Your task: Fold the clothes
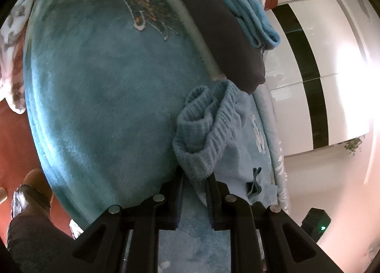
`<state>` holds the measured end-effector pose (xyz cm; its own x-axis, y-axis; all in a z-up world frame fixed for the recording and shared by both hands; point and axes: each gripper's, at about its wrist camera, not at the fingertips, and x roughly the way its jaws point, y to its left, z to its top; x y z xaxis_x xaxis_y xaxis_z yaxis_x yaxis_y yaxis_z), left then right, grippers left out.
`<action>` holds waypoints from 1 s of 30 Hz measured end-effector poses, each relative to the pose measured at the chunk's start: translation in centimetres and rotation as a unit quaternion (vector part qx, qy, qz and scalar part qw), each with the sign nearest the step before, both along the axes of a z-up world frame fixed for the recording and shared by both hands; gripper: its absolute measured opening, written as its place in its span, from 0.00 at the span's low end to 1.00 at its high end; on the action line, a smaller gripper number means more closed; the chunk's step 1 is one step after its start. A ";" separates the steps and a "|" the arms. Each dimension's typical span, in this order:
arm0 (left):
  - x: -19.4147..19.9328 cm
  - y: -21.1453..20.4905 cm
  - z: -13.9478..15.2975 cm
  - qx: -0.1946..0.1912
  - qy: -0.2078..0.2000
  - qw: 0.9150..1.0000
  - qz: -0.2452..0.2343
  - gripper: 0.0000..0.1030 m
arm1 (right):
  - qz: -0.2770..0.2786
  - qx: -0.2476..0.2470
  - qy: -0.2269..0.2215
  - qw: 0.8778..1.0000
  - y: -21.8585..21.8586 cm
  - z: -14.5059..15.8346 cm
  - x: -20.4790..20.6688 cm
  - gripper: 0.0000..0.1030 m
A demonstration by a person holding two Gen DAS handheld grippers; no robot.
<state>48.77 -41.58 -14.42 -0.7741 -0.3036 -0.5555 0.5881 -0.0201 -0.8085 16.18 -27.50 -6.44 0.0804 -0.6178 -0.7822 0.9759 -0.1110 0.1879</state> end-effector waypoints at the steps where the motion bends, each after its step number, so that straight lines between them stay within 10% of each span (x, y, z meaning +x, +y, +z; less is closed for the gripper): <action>1: 0.3 0.4 0.2 0.000 0.000 1.000 0.002 0.18 | -0.004 -0.010 -0.007 1.000 0.4 0.3 -0.4 0.34; 15: -3.7 2.9 8.4 -0.137 -0.085 0.987 -0.004 0.13 | -0.119 -0.088 -0.043 0.988 9.0 4.0 -8.2 0.34; 23: -15.7 5.4 16.7 -0.254 -0.080 0.955 -0.129 0.13 | -0.177 -0.104 -0.074 0.976 12.9 3.4 -12.7 0.34; 30: -27.6 10.7 16.3 -0.279 -0.094 0.918 -0.265 0.13 | -0.208 -0.103 -0.078 0.970 15.9 2.8 -15.1 0.34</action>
<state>21.18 -30.86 1.90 -0.8017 -0.1895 -0.5669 0.5042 -0.7237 -0.4712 1.13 -11.63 -3.64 -0.1011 -0.7638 -0.6375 0.8127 -0.4330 0.3898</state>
